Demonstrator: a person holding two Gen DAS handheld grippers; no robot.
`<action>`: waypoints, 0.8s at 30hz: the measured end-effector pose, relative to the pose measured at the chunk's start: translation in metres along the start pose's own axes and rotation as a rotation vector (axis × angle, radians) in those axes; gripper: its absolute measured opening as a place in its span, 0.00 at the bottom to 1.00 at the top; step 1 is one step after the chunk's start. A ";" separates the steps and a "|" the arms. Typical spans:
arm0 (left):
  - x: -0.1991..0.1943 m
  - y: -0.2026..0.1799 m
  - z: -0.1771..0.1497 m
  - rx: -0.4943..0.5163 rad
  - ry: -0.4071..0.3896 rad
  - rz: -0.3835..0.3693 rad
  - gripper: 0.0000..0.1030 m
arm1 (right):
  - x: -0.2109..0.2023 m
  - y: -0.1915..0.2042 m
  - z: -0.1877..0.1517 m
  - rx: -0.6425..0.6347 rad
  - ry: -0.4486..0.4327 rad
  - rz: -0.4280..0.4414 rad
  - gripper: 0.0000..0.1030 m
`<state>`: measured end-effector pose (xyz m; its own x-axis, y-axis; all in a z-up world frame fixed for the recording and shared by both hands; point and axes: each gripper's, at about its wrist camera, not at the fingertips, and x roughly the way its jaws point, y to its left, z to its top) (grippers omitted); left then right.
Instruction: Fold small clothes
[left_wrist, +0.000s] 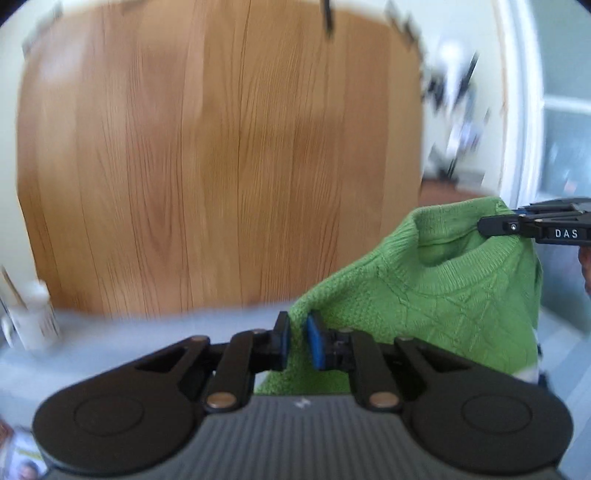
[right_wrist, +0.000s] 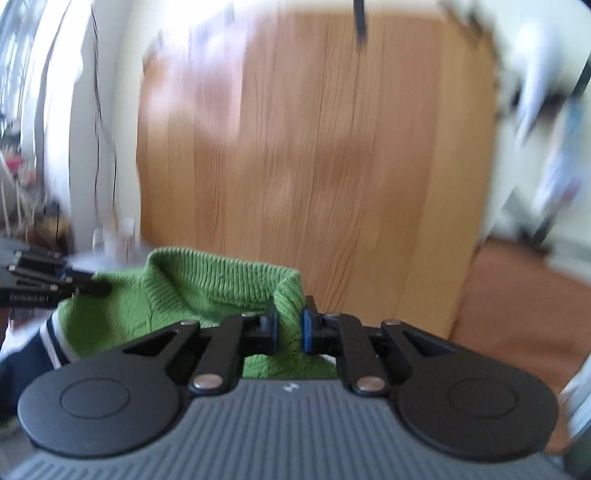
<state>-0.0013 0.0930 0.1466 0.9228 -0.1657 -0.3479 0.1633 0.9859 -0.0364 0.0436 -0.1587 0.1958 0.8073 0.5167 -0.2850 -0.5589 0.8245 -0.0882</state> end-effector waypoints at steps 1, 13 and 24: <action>-0.018 -0.008 0.010 0.013 -0.052 0.009 0.11 | -0.020 0.006 0.011 -0.011 -0.053 -0.028 0.14; -0.194 -0.075 0.120 0.068 -0.532 0.142 0.11 | -0.166 0.054 0.106 -0.168 -0.496 -0.270 0.14; -0.237 -0.087 0.176 0.084 -0.690 0.260 0.11 | -0.198 0.083 0.170 -0.285 -0.584 -0.329 0.14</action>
<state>-0.1729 0.0429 0.3974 0.9405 0.0685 0.3330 -0.0897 0.9948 0.0488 -0.1302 -0.1533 0.4069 0.8670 0.3569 0.3478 -0.2334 0.9074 -0.3494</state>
